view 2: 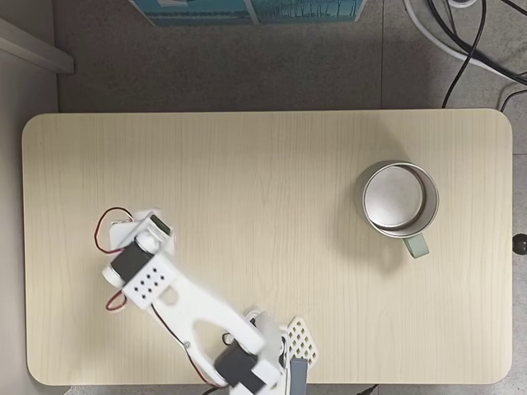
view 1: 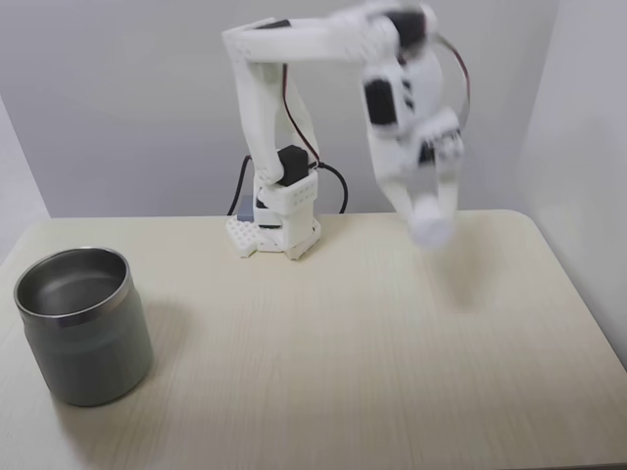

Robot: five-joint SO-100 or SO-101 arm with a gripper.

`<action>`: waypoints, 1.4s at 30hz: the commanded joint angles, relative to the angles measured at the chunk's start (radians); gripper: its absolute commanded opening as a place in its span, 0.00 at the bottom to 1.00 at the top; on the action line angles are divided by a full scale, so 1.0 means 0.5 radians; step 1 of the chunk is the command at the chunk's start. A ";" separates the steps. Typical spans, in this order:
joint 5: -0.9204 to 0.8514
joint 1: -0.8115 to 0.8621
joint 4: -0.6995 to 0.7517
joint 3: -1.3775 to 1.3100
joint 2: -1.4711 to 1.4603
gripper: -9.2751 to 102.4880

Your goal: Grasp a dressing and put it in the cup.

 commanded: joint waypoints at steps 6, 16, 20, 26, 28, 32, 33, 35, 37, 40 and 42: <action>0.230 0.736 0.273 0.537 -0.298 0.08; 0.445 1.945 0.187 0.647 -0.439 0.09; 0.512 2.390 -0.015 0.405 -0.528 0.09; 0.522 2.734 -0.586 -0.328 -0.868 0.09; 0.509 2.743 -0.696 -0.506 -0.890 0.09; 0.488 2.777 -0.890 -0.696 -0.782 0.09; 0.476 2.783 -0.927 -0.724 -0.752 0.09; 0.466 2.798 -1.006 -0.785 -0.690 0.09; 0.460 2.816 -1.074 -0.822 -0.626 0.09; 0.451 2.853 -1.129 -0.825 -0.503 0.09; 0.442 2.872 -1.163 -0.828 -0.414 0.09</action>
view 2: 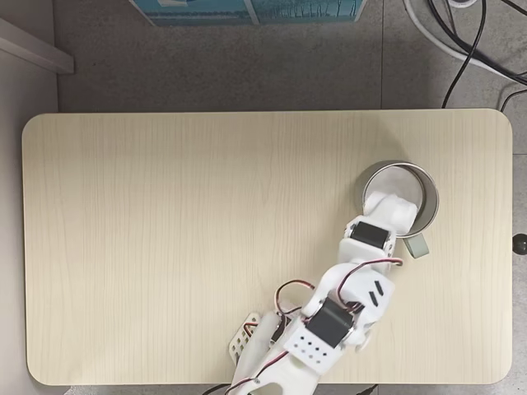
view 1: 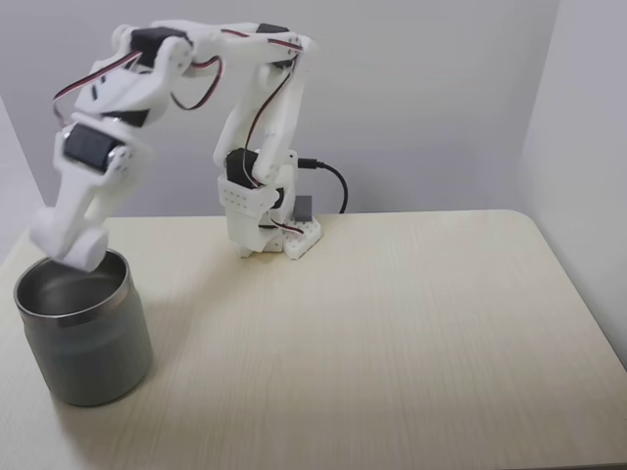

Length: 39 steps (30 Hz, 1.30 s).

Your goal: Grasp a dressing and put it in the cup.

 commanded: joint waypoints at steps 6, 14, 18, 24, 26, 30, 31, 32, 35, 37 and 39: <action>0.018 0.114 -0.123 0.015 0.120 0.13; 0.107 0.178 -0.156 -0.083 -0.098 0.24; 0.101 0.169 -0.163 -0.144 -0.181 0.24; 0.089 0.132 -0.178 -0.245 -0.285 0.25; 0.089 0.120 -0.172 -0.255 -0.295 0.25; 0.080 0.086 -0.172 -0.279 -0.288 0.24; 0.071 0.074 -0.172 -0.288 -0.291 0.24; 0.064 0.064 -0.175 -0.301 -0.295 0.24; 0.061 0.064 -0.178 -0.304 -0.310 0.24; 0.055 0.064 -0.178 -0.304 -0.316 0.24; 0.046 0.049 -0.178 -0.310 -0.307 0.24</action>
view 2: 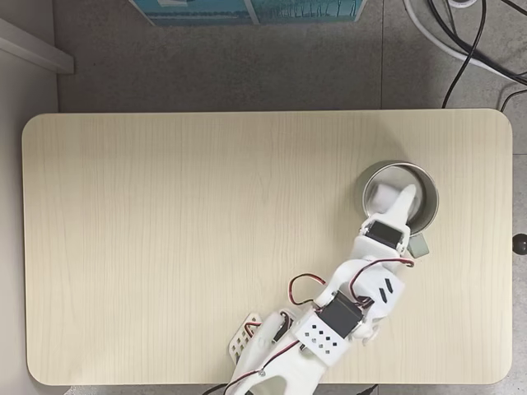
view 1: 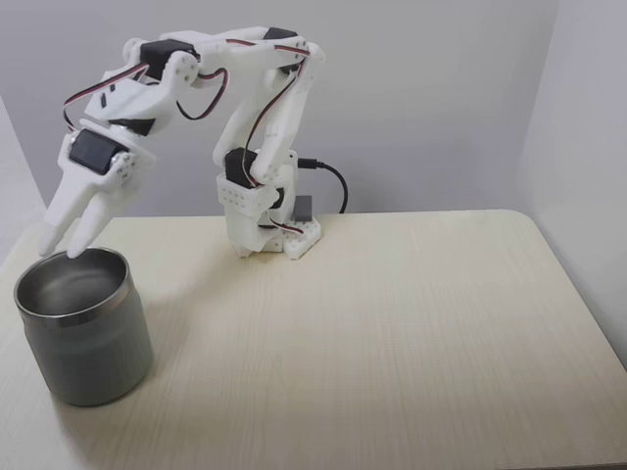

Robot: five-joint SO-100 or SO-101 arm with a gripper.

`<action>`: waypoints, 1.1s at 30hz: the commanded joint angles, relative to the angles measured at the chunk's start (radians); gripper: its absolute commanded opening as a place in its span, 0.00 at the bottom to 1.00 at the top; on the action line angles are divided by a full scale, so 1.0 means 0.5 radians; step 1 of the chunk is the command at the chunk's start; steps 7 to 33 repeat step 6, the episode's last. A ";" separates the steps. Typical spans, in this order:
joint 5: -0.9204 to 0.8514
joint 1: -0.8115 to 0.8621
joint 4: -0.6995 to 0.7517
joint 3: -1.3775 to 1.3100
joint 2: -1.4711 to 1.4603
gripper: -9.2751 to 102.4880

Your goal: Grasp a dressing and put it in the cup.

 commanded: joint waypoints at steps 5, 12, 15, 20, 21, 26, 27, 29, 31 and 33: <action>-0.037 -0.046 -0.021 0.003 -0.006 0.24; -0.037 -0.052 -0.021 0.003 0.000 0.24; -0.037 -0.052 -0.021 0.003 0.000 0.24; -0.037 -0.052 -0.021 0.003 0.000 0.24; -0.037 -0.052 -0.021 0.003 0.000 0.24; -0.037 -0.052 -0.021 0.003 0.000 0.24; -0.037 -0.052 -0.021 0.003 0.000 0.24; -0.037 -0.052 -0.021 0.003 0.000 0.24; -0.037 -0.052 -0.021 0.003 0.000 0.24; -0.037 -0.052 -0.021 0.003 0.000 0.24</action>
